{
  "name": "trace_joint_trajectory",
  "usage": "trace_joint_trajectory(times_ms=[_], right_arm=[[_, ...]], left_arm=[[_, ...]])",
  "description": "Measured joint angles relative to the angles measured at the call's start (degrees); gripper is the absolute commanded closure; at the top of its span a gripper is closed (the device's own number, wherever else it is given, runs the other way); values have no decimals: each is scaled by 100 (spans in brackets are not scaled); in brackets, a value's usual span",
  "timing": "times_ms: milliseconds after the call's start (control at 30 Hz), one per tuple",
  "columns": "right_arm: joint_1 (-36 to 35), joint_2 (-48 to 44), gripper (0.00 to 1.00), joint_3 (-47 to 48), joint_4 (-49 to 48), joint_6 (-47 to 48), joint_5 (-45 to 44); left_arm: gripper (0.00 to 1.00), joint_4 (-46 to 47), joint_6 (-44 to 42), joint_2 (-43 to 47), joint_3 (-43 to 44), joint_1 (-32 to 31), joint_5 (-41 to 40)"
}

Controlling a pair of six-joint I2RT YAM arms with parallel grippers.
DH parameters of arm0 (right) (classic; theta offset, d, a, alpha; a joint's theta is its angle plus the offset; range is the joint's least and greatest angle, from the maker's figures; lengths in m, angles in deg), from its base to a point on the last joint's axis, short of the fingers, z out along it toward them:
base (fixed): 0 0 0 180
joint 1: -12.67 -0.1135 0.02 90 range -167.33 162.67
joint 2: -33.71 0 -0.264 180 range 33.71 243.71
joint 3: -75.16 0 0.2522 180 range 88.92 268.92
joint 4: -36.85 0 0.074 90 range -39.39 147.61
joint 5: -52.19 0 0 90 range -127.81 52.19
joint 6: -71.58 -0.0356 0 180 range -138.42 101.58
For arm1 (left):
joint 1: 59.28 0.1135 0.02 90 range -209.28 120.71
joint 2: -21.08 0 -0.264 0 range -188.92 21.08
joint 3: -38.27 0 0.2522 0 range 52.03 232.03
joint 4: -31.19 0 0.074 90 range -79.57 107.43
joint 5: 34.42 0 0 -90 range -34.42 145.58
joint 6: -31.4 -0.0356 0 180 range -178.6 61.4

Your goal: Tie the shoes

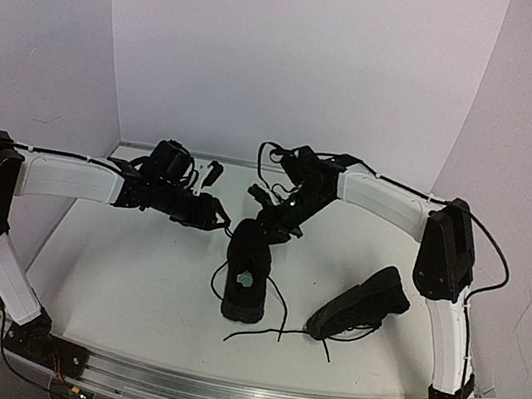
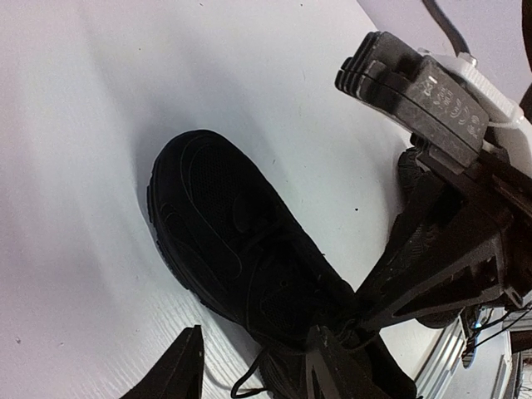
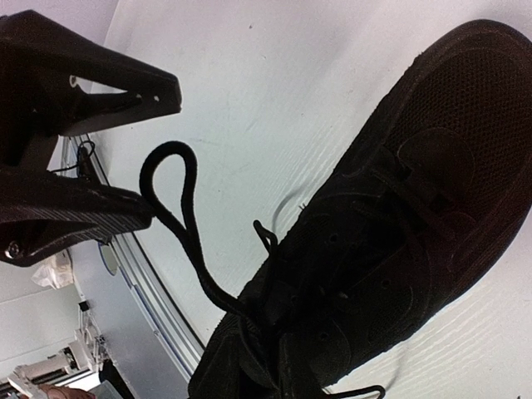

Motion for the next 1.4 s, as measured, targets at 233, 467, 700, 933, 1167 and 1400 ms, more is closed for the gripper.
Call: trace_joint_trajectory(times_ms=[233, 467, 700, 933, 1167, 1400], right_arm=[[0, 0, 100, 30, 48, 47, -2], [0, 0, 100, 21, 49, 50, -79], [43, -160, 100, -295, -27, -40, -285], [167, -589, 100, -825, -360, -346, -371], [205, -686, 100, -1008, -696, -583, -330], [205, -704, 100, -1041, -847, -698, -277]], left_arm=[[75, -1, -1, -135, 41, 52, 16], [94, -46, -23, -177, 41, 78, 39], [100, -55, -49, -188, 41, 109, 35], [81, -63, -52, -201, 41, 130, 30], [45, -30, -168, -174, 41, 159, 192], [39, 117, -95, -257, 188, 159, 564]])
